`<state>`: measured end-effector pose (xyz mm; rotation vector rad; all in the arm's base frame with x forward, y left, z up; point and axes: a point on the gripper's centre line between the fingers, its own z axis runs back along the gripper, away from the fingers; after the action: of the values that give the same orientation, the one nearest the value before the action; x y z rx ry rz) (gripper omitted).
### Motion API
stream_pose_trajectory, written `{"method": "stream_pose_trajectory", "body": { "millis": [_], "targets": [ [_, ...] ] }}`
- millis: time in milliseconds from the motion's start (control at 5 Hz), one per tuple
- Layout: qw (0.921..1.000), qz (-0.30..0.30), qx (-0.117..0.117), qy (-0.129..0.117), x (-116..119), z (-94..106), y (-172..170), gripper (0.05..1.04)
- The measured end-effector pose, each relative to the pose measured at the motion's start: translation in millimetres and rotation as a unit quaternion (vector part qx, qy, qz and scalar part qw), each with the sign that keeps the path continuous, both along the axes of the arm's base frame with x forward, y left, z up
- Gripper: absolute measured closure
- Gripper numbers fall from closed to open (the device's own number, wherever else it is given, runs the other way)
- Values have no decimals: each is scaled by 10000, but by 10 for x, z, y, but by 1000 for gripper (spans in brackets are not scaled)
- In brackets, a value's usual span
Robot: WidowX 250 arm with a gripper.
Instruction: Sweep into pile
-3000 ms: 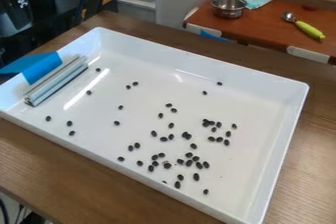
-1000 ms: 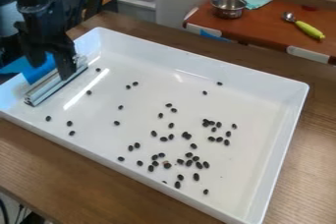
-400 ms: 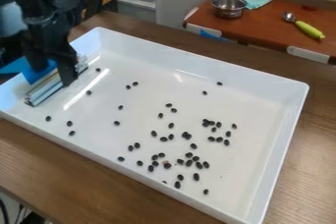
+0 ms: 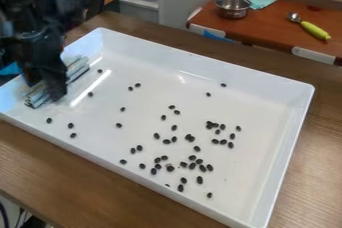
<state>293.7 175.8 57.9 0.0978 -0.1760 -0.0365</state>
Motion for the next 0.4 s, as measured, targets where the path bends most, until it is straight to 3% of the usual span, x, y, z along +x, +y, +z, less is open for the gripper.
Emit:
{"method": "stream_pose_trajectory", "body": {
  "millis": [200,400],
  "targets": [
    [9999,-164,-37,-14,-92,56,10,684],
    [9996,-277,-44,13,-163,41,-29,705]
  ]
}}
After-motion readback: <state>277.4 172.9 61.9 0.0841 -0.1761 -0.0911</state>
